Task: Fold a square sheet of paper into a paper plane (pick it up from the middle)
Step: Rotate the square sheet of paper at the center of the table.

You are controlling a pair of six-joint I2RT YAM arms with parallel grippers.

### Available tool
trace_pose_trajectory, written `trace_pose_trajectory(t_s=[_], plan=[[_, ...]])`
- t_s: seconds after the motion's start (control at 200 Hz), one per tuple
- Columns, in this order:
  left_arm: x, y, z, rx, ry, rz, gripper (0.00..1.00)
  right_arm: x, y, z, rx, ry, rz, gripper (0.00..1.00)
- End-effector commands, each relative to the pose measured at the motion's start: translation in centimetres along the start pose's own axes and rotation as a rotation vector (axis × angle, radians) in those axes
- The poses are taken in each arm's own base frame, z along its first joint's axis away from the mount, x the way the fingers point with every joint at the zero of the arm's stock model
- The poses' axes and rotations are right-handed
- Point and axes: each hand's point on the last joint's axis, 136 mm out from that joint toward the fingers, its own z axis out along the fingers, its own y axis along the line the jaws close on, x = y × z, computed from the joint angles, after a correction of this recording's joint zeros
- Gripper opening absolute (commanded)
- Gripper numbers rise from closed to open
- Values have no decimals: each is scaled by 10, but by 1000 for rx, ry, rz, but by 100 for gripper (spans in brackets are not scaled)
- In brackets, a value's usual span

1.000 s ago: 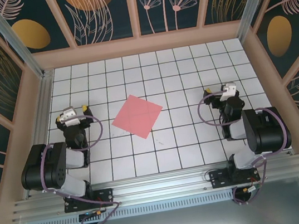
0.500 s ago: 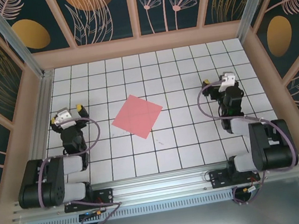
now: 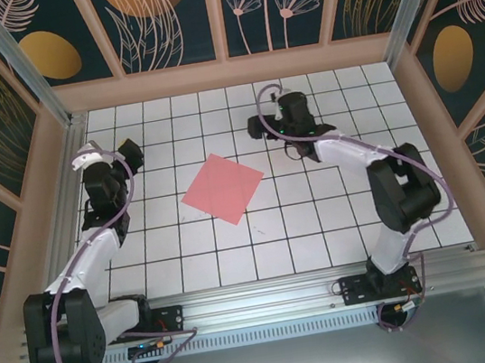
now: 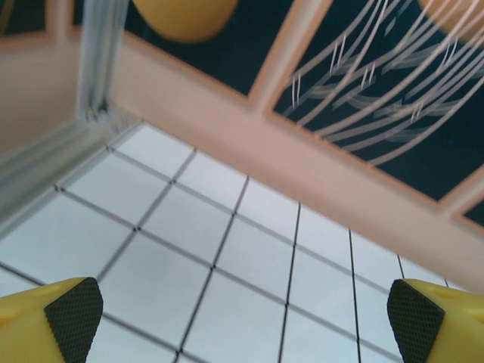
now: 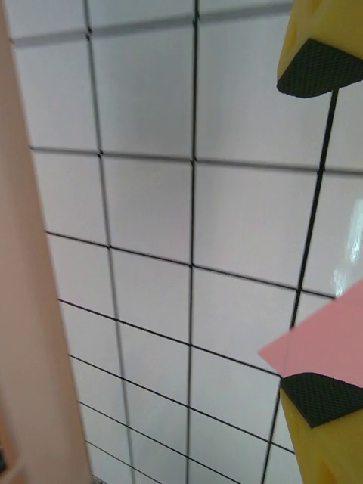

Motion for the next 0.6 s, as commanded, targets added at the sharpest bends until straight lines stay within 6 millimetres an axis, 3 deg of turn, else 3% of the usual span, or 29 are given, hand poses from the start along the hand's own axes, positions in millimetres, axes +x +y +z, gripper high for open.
trace_pose_trajectory(t_s=[0.0,0.085,0.245,0.385,0.595], plan=[[52,4,-1,-7,265,-59,99,38,31,26,-19,209,68,91],[64,3,-3,4,321,-78,99,52,54,47,-6,278,37,82],[78,-1,-7,47,369,-98,98,86,78,79,16,395,-19,58],[82,1,-7,44,377,-90,99,104,99,94,-21,457,-64,56],[85,0,-5,48,390,-91,98,124,98,114,4,524,-67,57]])
